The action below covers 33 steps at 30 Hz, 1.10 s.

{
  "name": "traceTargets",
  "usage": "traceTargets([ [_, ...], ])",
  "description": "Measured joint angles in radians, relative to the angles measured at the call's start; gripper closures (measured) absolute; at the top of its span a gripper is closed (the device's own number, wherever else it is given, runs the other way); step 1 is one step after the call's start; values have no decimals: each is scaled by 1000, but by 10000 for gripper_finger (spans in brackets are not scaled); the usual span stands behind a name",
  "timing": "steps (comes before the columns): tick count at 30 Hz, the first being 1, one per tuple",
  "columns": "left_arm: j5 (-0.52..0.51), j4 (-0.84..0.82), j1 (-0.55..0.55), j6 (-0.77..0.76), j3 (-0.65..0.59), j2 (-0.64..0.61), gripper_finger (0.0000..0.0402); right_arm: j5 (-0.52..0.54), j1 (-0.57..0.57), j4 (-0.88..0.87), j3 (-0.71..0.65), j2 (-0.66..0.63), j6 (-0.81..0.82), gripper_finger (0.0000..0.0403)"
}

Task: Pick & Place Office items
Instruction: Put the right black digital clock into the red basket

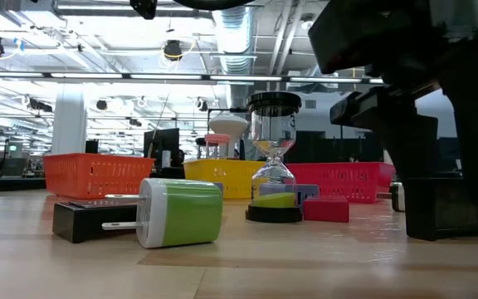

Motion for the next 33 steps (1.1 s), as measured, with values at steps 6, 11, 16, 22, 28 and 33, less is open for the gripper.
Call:
traceTargets([
  [6, 0, 0, 0, 0, 0, 0, 184, -26, -1, 0, -2, 2, 1, 291],
  [11, 0, 0, 0, 0, 0, 0, 184, -26, -4, -2, -2, 2, 1, 331],
  [16, 0, 0, 0, 0, 0, 0, 184, -26, -8, -5, -2, 2, 1, 341],
  [22, 0, 0, 0, 0, 0, 0, 184, -5, -14, -29, -5, -29, 0, 342],
  [28, 0, 0, 0, 0, 0, 0, 184, 10, -27, -47, -5, -93, 0, 343],
  [33, 0, 0, 0, 0, -1, 0, 184, 38, -53, -111, -3, -174, -2, 343],
])
